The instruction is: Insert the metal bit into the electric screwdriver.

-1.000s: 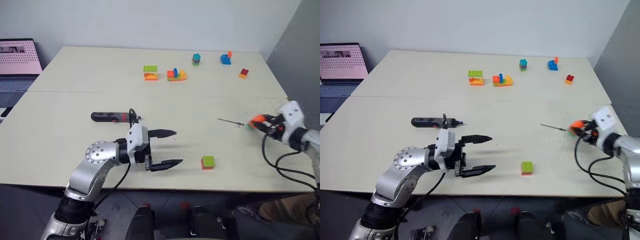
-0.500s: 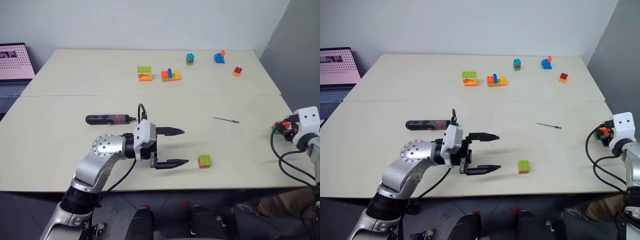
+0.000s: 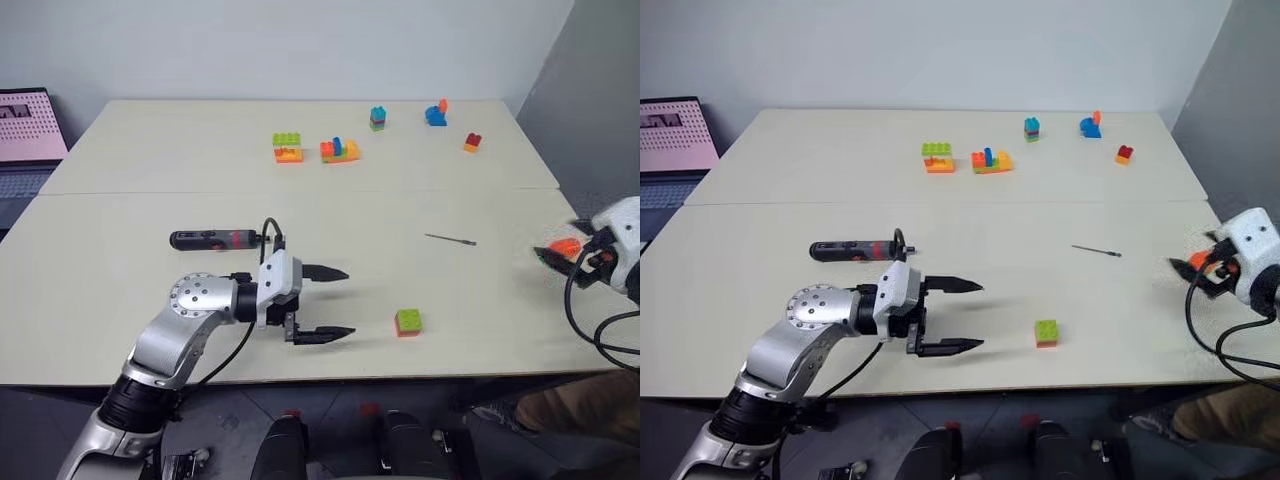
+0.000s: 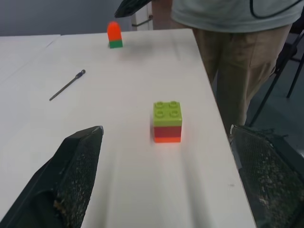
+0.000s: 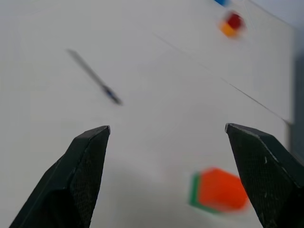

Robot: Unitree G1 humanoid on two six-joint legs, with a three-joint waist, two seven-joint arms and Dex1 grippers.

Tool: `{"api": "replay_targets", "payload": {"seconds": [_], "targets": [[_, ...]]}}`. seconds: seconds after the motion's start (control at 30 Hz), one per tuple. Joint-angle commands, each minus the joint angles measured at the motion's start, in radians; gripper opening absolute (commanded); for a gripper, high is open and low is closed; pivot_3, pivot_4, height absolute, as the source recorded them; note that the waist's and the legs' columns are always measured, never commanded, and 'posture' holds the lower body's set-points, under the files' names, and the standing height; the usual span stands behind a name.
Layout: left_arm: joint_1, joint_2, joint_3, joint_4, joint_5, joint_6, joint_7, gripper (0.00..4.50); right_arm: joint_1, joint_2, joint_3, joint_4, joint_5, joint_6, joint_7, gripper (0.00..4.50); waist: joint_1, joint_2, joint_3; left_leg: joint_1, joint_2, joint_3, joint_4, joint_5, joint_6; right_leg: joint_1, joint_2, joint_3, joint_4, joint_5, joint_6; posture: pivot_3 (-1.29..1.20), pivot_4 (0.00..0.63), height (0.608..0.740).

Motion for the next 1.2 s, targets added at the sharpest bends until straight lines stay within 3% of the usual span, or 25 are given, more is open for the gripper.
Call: {"api": "replay_targets", "payload": {"seconds": [0.03, 0.37, 0.73, 0.83, 1.13, 1.2], "targets": [[0.019, 0.036, 0.017, -0.011, 0.025, -0.05, -0.029, 4.5, -0.02, -0.037, 0.132, -0.148, 0.053, -0.003, 0.162, 4.1, 0.001, 0.0, 0.0, 0.0, 0.0, 0.0, 0.0, 0.0, 0.0, 0.0, 0.0, 0.0, 0.0, 0.0, -0.001, 0.0, 0.15, 0.74], [0.089, 0.068, 0.014, -0.044, 0.056, -0.091, -0.035, 4.5, -0.145, 0.029, 0.399, -0.194, 0.042, 0.027, 0.277, 4.1, 0.005, -0.001, 0.0, -0.001, 0.0, 0.002, 0.0, 0.0, 0.0, -0.001, -0.001, 0.001, -0.001, -0.001, -0.001, 0.0, 0.15, 0.74], [0.084, 0.066, 0.01, -0.061, 0.055, -0.084, -0.03, 4.5, -0.197, 0.136, 0.574, -0.123, -0.069, -0.045, 0.293, 4.1, 0.006, -0.001, 0.0, -0.001, 0.0, 0.002, 0.0, 0.0, 0.0, -0.001, -0.001, 0.001, -0.001, 0.0, -0.001, 0.0, 0.15, 0.74], [0.081, 0.066, 0.012, -0.064, 0.051, -0.075, -0.027, 4.5, -0.191, 0.141, 0.581, -0.101, -0.1, -0.084, 0.287, 3.66, 0.007, -0.001, 0.0, -0.001, -0.001, 0.002, 0.0, 0.0, 0.0, -0.001, -0.001, 0.001, -0.001, 0.001, 0.002, 0.0, 0.15, 0.74], [0.06, 0.053, 0.007, -0.066, 0.036, -0.062, -0.026, 4.5, -0.145, 0.13, 0.538, -0.117, -0.114, -0.123, 0.276, 1.54, 0.006, -0.001, 0.0, -0.001, 0.0, 0.002, 0.0, 0.0, 0.0, -0.001, -0.001, 0.001, -0.001, 0.001, 0.002, 0.0, 0.15, 0.74], [0.054, 0.041, 0.007, -0.067, 0.021, -0.062, -0.029, 4.5, -0.122, 0.122, 0.5, -0.135, -0.099, -0.109, 0.255, 1.48, 0.006, -0.001, 0.0, -0.001, 0.0, 0.002, 0.0, 0.0, 0.0, -0.001, -0.001, 0.001, -0.001, 0.001, 0.002, 0.0, 0.15, 0.74]]}}
